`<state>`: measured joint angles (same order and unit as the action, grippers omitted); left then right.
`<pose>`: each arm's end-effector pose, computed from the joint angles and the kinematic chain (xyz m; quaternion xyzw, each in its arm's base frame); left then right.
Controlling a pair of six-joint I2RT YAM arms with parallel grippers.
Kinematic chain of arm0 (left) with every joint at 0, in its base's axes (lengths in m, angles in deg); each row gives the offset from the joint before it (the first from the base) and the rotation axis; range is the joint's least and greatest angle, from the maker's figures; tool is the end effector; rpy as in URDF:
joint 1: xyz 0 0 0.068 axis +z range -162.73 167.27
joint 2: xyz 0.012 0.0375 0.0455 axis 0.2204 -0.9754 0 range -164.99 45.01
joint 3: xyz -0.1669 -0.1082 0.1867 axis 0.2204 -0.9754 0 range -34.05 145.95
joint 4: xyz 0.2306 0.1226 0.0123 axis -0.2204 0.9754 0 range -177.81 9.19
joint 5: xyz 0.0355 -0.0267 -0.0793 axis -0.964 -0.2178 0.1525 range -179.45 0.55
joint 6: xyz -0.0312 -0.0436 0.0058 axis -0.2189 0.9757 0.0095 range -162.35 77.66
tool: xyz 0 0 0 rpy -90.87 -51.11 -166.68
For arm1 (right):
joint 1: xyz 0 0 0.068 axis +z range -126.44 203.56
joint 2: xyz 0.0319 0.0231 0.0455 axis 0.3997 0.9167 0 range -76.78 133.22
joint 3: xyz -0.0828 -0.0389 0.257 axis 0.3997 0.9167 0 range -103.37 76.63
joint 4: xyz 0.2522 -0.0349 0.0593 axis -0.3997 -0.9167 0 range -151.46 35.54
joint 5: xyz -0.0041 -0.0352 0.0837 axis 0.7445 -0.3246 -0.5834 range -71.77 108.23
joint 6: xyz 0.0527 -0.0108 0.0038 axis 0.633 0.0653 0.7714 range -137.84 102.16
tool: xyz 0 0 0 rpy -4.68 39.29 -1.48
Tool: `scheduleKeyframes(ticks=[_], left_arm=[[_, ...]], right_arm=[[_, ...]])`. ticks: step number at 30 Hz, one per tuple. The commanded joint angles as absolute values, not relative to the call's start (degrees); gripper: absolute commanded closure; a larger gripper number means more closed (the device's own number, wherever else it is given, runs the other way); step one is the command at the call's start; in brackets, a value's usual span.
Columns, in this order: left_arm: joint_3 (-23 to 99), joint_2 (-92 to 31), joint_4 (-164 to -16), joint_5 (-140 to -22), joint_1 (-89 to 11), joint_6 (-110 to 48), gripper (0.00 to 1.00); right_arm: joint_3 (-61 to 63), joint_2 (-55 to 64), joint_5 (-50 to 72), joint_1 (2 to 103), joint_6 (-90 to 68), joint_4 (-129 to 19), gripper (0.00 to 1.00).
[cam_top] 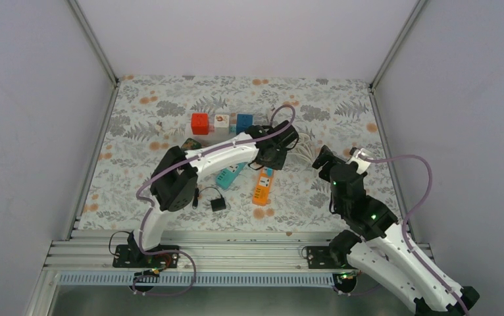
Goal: Insert the plug
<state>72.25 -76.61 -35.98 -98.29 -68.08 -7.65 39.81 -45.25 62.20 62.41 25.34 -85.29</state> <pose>0.2622 -0.3694 0.2308 0.1602 0.9642 -0.0862 0.1930 0.1114 0.0582 0.2908 0.2291 0.7763 0.0856 0.5809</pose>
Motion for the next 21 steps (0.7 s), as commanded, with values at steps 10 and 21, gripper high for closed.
scheduleKeyframes(ticks=[10, 21], left_arm=[[70.4, -80.8, -35.9, -96.4, -67.9, -8.9, 0.92], [65.0, -81.4, -37.9, -93.4, -68.3, -2.6, 0.98]], right_arm=[[40.6, -44.4, 63.2, 62.0, 26.0, -83.5, 0.0], [40.4, -44.0, 63.4, 62.0, 25.9, -83.6, 0.0]])
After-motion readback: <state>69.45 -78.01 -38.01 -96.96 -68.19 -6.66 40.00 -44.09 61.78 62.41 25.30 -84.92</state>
